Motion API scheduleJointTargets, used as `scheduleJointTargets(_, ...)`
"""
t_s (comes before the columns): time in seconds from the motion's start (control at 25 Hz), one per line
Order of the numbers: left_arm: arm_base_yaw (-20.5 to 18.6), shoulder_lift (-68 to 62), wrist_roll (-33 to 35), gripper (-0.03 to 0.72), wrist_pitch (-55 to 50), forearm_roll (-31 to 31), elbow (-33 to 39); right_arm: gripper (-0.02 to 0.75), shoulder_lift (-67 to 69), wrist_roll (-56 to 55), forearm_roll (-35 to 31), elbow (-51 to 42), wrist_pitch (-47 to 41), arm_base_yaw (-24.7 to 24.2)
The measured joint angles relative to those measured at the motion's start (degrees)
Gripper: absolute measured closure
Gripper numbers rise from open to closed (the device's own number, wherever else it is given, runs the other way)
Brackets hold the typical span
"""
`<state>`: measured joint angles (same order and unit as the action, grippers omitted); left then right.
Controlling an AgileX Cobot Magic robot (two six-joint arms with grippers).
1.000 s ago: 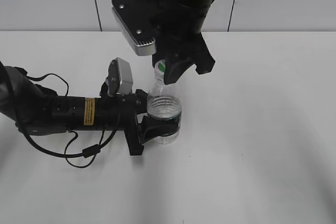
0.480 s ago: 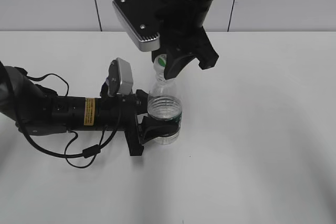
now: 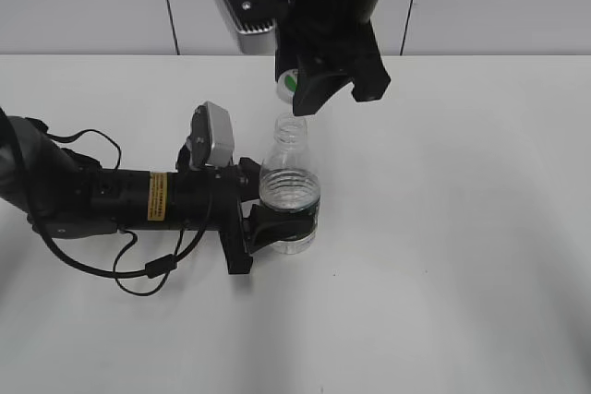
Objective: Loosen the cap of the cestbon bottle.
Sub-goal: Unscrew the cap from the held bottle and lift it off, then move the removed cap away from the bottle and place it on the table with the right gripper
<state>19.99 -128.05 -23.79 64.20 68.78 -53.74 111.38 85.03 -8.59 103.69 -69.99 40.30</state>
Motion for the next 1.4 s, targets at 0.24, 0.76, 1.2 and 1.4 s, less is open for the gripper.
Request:
scheduleJointTargets(0.24,0.0,0.0,0.0,0.316,0.0,0.0,0.0,0.44,-1.2,-20.7,8.6,0.0,0.0,0.0)
scheduleJointTargets(0.76,0.0,0.0,0.0,0.316,0.0,0.0,0.0,0.44,-1.2,-54.3,-2.9,-0.3,0.0,-18.5)
scheduleJointTargets(1.2,0.0,0.0,0.0,0.316,0.0,-0.4,0.0,0.44,-1.2,-67.7,-4.0,-17.8,10.3,-36.7)
scheduleJointTargets(1.4,0.0,0.0,0.0,0.316,0.0,-0.8,0.0,0.44,-1.2,-68.2,-2.8,-27.7,18.9,-38.1)
